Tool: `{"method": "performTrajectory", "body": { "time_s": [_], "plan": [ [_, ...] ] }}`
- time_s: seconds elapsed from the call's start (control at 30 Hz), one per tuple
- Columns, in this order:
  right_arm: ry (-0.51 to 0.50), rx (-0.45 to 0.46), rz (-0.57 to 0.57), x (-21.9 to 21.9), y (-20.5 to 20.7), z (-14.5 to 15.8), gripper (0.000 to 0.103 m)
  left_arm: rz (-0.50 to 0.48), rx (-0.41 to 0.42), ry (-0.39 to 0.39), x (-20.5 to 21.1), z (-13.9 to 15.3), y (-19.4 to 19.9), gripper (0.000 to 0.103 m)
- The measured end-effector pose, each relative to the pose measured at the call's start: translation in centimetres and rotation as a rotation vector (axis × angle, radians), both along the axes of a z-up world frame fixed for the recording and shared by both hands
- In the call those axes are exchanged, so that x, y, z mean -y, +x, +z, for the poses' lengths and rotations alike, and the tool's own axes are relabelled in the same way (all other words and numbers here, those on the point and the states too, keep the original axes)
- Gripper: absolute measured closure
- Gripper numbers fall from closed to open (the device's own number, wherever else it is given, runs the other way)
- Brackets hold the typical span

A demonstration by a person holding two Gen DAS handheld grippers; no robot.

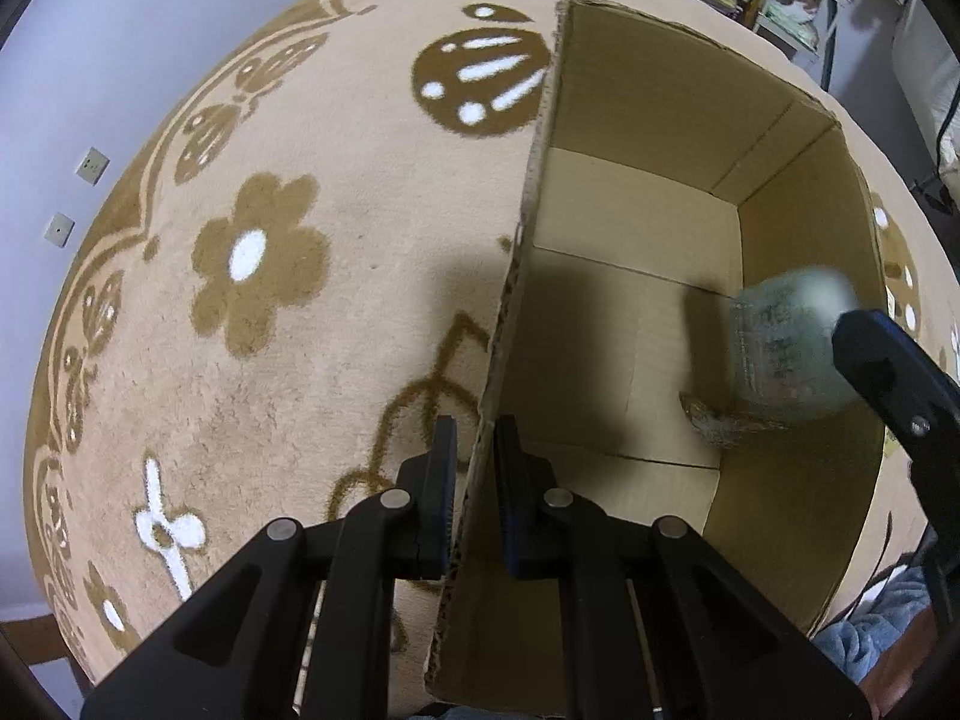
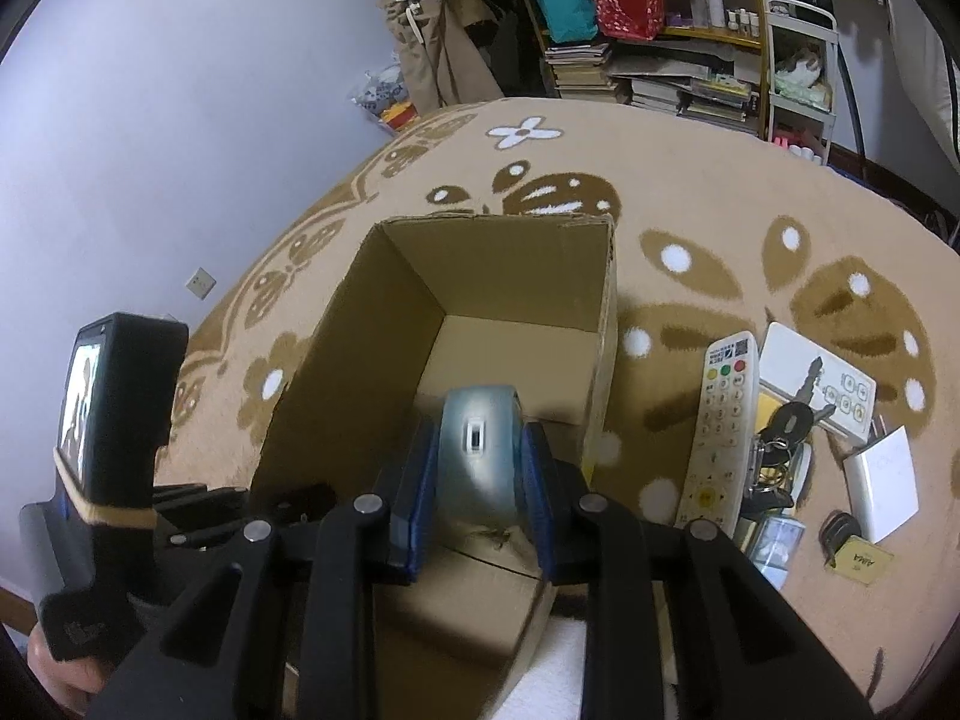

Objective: Organize rigid objects
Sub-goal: 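Carry the pale round case into the box with the right tool and release, then grasp the white charger cube with the right tool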

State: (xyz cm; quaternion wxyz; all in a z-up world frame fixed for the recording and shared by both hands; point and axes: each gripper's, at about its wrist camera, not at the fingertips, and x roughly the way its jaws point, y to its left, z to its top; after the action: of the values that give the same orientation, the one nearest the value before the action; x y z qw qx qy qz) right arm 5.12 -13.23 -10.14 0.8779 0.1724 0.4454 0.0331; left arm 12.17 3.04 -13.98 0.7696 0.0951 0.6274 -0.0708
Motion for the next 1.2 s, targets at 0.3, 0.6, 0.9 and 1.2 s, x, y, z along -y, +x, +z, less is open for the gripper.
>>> {"method": "performTrajectory", "body": {
  "time_s": [0.3, 0.6, 0.9, 1.2],
  "plan": [
    [-0.117, 0.042, 0.022, -0.3, -0.6, 2.8, 0.073, -0.005, 0.001, 0.009, 0.0, 0.1, -0.3, 0.092],
    [-0.226, 0.061, -0.001, 2.1, -2.4, 4.5, 0.041, -0.007, -0.003, -0.001, -0.1, 0.1, -0.3, 0.093],
    [-0.228, 0.008, -0.079, 5.9, -3.7, 2.7, 0.017, 0.000, -0.007, -0.004, 0.0, 0.1, -0.3, 0.093],
    [-0.164, -0.075, -0.130, 7.8, -5.4, -0.5, 0.015, -0.001, -0.006, 0.009, 0.1, 0.1, -0.2, 0.092]
  ]
}}
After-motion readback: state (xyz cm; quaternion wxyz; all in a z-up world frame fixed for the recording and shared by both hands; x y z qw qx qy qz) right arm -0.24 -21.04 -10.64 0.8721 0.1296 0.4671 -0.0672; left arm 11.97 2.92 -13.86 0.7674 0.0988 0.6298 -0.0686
